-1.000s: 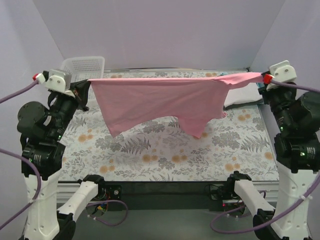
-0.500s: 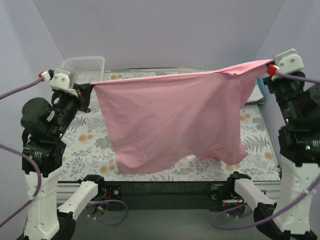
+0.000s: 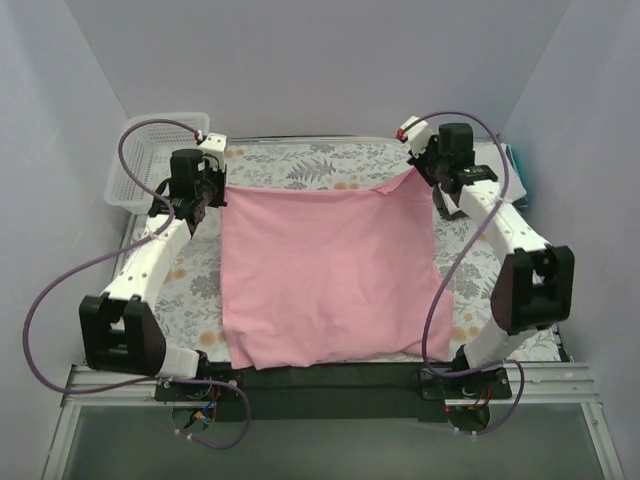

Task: Fold and stack the t-shirts
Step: Flatten the tshirt out

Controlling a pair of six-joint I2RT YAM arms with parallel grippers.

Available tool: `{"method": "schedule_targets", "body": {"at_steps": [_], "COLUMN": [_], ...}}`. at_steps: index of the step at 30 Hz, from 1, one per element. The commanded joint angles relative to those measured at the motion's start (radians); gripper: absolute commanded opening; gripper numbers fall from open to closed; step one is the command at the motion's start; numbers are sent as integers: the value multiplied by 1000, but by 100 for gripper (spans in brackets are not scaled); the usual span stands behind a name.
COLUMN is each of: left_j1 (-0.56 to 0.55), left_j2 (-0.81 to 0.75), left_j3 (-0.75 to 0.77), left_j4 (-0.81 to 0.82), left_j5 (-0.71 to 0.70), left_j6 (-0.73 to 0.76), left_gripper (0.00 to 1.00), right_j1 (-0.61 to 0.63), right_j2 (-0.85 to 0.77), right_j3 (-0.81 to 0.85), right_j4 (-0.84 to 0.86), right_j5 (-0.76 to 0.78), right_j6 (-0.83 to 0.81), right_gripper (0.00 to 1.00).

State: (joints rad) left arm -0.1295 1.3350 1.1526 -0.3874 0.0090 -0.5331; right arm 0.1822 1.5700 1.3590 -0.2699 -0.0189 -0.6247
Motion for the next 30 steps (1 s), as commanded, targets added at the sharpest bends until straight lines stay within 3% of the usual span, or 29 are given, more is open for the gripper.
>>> {"method": "schedule_targets", "body": {"at_steps": [1,4,5,6,8,12,13,17,21,23,27,30], "left_j1": [45,83,85,90,105,125,125,125,125,120,110,110], "left_j2": [163,367,419,479,616,669,640,428,135,63,-57,-105], "left_j3": [60,184,241,292,442,558,533,336,78,17,-151,-247], "left_j4": [209,234,234,207,161,-17,-24,-57,-163,-232,-347,-352], "left_j5": [-44,37,29,20,5,78,98,259,497,617,616,571], "left_j6": [33,33,35,28,2,-38,-31,4,123,191,301,318], "left_gripper": [0,0,0,0,4,36,52,53,53,51,48,45], "right_j1": [26,45,46,46,45,39,36,22,22,22,33,78], "right_j2": [135,347,381,415,475,403,375,175,6,-109,-290,-389], "right_j3": [144,308,349,403,515,506,485,356,127,16,-237,-380], "right_j4": [196,192,184,170,117,29,2,-191,-444,-483,-549,-581], "right_j5": [83,135,152,181,209,179,133,-54,-296,-341,-417,-377], "right_j6": [17,66,71,82,94,108,111,106,117,106,7,-70], "right_gripper": [1,1,7,25,49,83,83,81,67,63,51,44]}}
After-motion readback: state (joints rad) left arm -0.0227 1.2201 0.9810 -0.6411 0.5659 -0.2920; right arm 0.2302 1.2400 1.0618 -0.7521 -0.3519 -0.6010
